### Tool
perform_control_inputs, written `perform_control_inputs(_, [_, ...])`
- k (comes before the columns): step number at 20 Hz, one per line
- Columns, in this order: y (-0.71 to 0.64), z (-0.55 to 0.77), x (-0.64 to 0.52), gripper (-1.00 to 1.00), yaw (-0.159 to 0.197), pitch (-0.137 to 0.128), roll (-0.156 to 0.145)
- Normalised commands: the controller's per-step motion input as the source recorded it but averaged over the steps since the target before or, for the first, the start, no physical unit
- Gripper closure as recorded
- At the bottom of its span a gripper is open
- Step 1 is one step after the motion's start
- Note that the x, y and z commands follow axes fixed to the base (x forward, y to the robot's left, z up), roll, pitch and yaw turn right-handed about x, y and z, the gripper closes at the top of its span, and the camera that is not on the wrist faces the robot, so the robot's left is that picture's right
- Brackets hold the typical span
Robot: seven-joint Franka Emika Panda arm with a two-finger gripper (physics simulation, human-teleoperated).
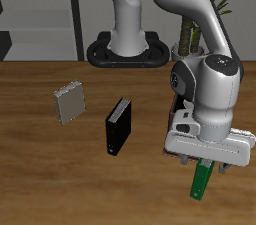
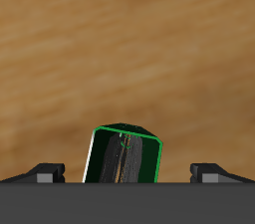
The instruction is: Place the red mug into the left desk caddy's right compartment and place the green book into the left desk caddy's back compartment
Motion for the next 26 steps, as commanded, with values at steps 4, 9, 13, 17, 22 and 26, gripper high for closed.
perform_control_inputs(4, [-0.02, -0.2, -0.01, 1.0, -0.026, 0.035, 0.008])
perform_control_inputs(9, [-0.05, -0.04, -0.02, 1.0, -0.002, 0.004, 0.005])
perform_control_inputs(13, [-0.16, 0.22, -0.03, 1.0, -0.01, -0.033, -0.015])
perform_control_inputs(17, [-0.24, 0.54, -0.08, 1.0, -0.022, -0.068, -0.024])
perform_control_inputs(22, [-0.27, 0.76, -0.27, 1.0, -0.003, -0.093, -0.015])
perform_control_inputs(26, [-0.19, 0.49, -0.22, 1.0, -0.003, -0.054, -0.002])
